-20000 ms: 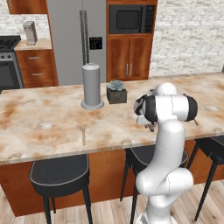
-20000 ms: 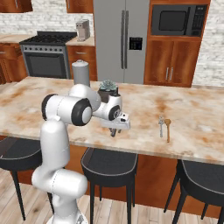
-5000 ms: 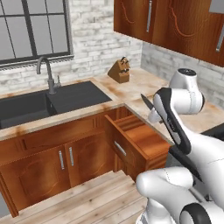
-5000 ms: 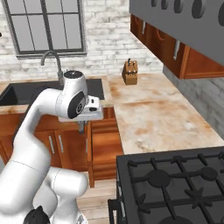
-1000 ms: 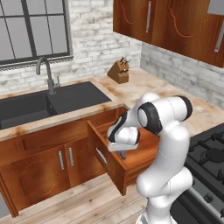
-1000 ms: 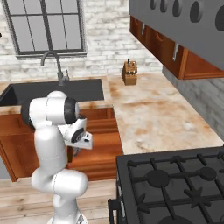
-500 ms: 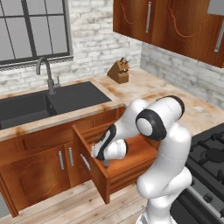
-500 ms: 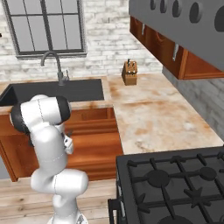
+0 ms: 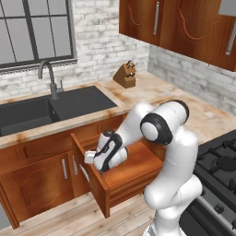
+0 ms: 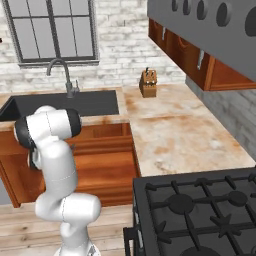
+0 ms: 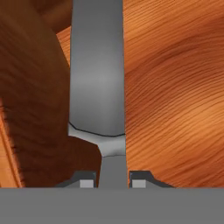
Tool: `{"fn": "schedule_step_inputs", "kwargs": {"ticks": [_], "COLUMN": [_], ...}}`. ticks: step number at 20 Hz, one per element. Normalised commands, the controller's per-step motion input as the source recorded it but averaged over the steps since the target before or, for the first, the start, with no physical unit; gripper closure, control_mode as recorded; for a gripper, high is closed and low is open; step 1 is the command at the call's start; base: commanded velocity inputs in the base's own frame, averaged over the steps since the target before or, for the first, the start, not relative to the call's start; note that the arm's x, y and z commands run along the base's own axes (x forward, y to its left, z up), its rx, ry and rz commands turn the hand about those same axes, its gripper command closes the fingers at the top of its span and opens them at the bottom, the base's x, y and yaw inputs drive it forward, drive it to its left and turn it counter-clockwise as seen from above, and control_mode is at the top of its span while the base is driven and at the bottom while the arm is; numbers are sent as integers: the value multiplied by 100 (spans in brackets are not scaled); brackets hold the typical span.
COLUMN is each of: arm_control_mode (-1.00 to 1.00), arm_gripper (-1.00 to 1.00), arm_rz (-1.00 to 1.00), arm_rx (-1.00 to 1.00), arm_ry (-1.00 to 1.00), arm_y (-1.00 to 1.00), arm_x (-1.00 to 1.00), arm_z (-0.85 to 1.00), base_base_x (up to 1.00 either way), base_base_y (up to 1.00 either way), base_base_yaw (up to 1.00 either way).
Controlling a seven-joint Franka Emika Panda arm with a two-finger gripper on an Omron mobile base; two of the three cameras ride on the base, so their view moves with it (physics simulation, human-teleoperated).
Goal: Pick up the metallic utensils from the counter and place them in the open drawer. Make sure not to pick up any wooden utensils.
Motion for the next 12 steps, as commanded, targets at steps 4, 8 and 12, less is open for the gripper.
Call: {"fn": "schedule_step_inputs", "kwargs": {"ticks": [4, 8, 12], "arm_control_mode": [-100, -100, -100], "arm_gripper": [100, 100, 100], "arm_rz": [0, 0, 0], "arm_rx": [-3, -5, -8], "arm_ry": [16, 25, 20], "arm_y": [-16, -27, -57], "arm_x": [28, 20, 21], "arm_z": [48, 34, 4], "base_base_x": [0, 0, 0], "base_base_y": [0, 0, 0], "base_base_yaw": [0, 0, 0]}}
